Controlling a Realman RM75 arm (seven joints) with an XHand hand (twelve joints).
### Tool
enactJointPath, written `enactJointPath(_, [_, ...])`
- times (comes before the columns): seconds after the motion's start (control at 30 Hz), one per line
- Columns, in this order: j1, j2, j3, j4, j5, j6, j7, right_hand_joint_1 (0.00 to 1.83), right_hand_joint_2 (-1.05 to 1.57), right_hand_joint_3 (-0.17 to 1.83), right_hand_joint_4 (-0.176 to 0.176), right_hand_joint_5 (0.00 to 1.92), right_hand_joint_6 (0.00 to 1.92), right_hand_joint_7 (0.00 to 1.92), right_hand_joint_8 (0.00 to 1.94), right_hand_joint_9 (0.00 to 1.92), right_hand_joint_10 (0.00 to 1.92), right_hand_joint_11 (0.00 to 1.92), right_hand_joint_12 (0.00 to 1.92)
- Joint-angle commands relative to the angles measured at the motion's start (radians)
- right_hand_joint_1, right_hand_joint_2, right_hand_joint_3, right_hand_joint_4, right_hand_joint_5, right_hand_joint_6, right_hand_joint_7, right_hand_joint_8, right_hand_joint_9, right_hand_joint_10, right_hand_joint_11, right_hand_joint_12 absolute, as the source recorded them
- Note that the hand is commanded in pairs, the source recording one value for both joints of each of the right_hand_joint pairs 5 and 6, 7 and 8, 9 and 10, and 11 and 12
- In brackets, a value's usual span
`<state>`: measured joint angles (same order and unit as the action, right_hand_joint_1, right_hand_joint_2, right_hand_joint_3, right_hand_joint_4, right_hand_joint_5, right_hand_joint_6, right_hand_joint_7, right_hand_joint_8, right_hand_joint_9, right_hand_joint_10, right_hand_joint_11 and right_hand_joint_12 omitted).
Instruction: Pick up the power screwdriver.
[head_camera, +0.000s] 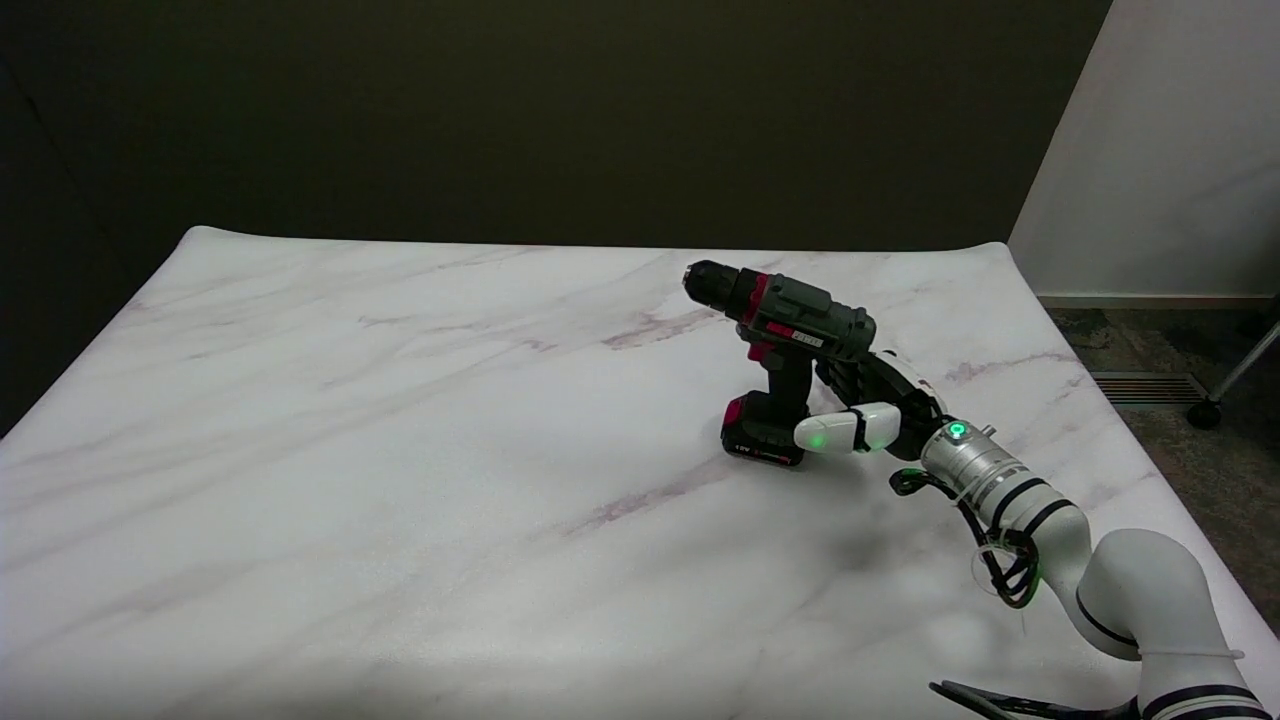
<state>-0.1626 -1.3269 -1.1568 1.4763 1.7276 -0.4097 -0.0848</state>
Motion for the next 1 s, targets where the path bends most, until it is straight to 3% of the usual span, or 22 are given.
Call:
enactJointPath(0.03, [0.047,0.005,-0.084,-0.019,-0.037,0.099,0.000,1.14,-0.15,0.31,-0.059,0.00,0.00,0.00,0.00,0.00,0.00,0.00,0.00])
enactJointPath(1.0, [0.133,0.002,-0.204,-0.058,-0.038,0.135,0.000,1.12,-0.19,0.34,-0.026,0.00,0.00,0.00,0.00,0.00,0.00,0.00,0.00])
